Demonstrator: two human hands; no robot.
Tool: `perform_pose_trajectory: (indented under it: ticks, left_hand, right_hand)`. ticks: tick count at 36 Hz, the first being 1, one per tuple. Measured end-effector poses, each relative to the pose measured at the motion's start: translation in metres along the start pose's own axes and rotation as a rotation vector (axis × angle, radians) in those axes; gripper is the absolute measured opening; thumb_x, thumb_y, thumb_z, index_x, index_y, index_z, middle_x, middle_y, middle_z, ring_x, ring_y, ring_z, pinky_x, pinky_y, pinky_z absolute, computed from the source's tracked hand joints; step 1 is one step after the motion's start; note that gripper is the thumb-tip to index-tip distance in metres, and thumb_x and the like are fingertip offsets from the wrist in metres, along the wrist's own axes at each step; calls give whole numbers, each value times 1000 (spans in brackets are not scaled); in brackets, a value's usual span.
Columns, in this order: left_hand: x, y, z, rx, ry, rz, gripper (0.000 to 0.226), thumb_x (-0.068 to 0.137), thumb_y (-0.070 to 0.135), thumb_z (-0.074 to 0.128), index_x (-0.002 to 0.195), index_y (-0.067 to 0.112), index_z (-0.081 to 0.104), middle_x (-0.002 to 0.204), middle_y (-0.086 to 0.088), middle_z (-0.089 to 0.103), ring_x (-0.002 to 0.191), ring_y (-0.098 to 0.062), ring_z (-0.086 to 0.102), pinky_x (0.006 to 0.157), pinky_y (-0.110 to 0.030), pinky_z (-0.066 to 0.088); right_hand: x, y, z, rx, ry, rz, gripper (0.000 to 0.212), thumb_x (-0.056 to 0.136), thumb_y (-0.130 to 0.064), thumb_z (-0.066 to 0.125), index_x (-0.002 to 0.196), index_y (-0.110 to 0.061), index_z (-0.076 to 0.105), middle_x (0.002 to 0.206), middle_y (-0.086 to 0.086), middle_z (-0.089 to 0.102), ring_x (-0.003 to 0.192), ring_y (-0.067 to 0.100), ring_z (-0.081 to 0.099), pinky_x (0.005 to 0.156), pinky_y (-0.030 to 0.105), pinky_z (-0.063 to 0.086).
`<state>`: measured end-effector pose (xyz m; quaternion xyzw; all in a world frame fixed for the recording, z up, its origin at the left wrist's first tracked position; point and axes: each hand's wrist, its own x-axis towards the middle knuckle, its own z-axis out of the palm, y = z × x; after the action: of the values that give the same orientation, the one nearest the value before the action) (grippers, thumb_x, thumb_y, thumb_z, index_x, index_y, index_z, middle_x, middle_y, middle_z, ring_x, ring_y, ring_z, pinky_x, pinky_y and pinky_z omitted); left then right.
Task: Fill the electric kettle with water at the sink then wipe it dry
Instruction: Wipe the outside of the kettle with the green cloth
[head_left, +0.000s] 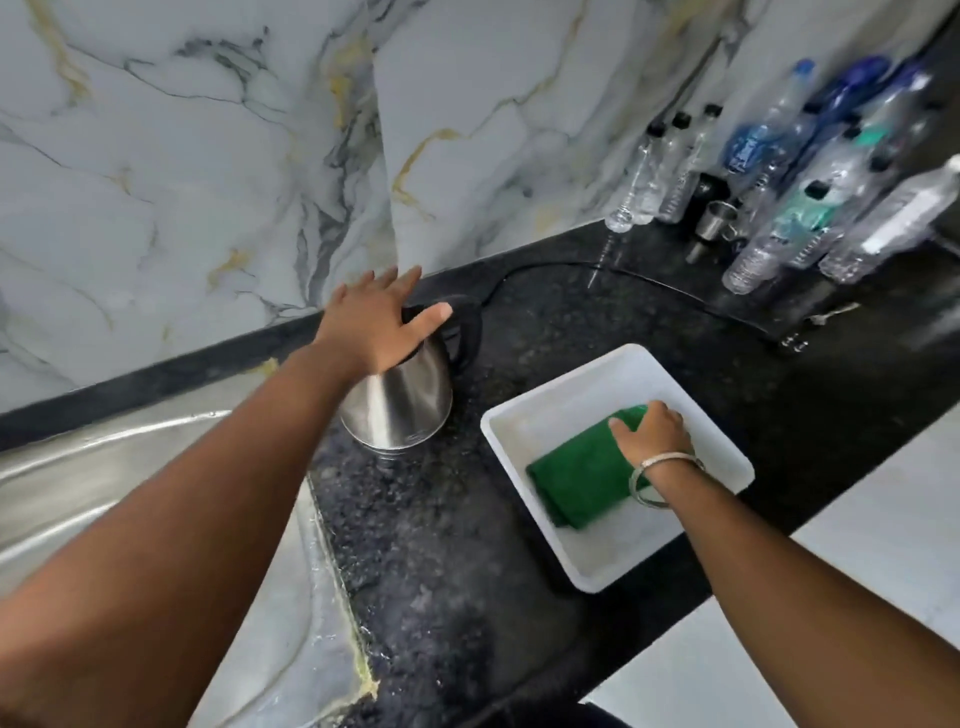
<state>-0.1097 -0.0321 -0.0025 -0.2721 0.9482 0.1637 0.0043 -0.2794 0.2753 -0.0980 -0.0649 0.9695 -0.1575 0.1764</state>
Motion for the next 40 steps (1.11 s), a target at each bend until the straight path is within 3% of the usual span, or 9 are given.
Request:
perform_pose_trajectory:
  ticks: [9,13,16,20,26,29,32,35,40]
  left_hand:
    - [0,20,8,71,45,-124,68,94,76,38,155,46,35,165,1,38,151,-31,36,114,-53,39]
    - [0,26,5,76,58,-149,67,94,77,38,152,44,42,158,2,48,143,-31,47,108,-51,47]
    - [-1,31,6,77,79,-179,63,95,74,41,151,44,44,155,2,51,139,-31,52,105,-49,49]
    - [-2,35,13,89,105,-301,73,91,81,30,150,40,45,143,-1,60,128,-33,58,96,-49,54]
    - [-2,31,10,176,33,-333,71,94,79,25,121,25,61,112,-7,66,108,-34,64,78,-43,52]
    - [3,29,2,276,-18,-285,69,95,79,22,100,21,59,84,0,56,88,-28,62,67,-37,47]
    - [10,20,-1,175,-41,-248,83,91,82,16,120,19,62,104,-10,64,102,-33,63,84,-45,52]
    - [13,6,3,-14,13,-195,85,95,73,14,154,19,43,145,-17,59,136,-37,52,112,-47,41]
    - [12,1,9,-77,36,-164,65,109,52,28,165,20,17,160,-15,45,148,-32,42,115,-42,34]
  right_hand:
    - [44,22,-5,-243,-175,0,112,47,-75,77,129,-5,47,131,17,58,119,37,56,95,45,46]
    - [54,19,-12,-118,-389,-30,70,57,-54,86,98,-4,58,107,13,68,91,32,62,77,36,46]
    - [48,13,-26,1,-526,-10,50,71,-40,81,99,-6,58,96,8,60,82,27,54,76,34,41]
    - [33,9,-54,610,-695,102,34,75,-19,79,101,-4,65,94,14,73,86,32,70,76,39,54]
    - [-1,-35,-79,1122,-634,61,16,81,-14,72,97,-13,71,100,19,73,89,39,70,77,59,56]
    - [-29,-79,-71,1213,-508,-44,14,86,-22,70,99,-19,69,103,10,73,91,29,71,84,48,57]
    - [-60,-127,-40,1242,-392,-293,21,88,-22,68,109,-24,66,110,1,72,99,17,68,94,34,53]
    - [-91,-168,12,1097,-330,-579,55,92,-28,60,142,-12,44,142,8,53,128,10,49,105,14,38]
    - [-118,-181,107,802,6,-797,78,94,-50,40,152,-3,17,161,22,8,151,29,4,122,37,9]
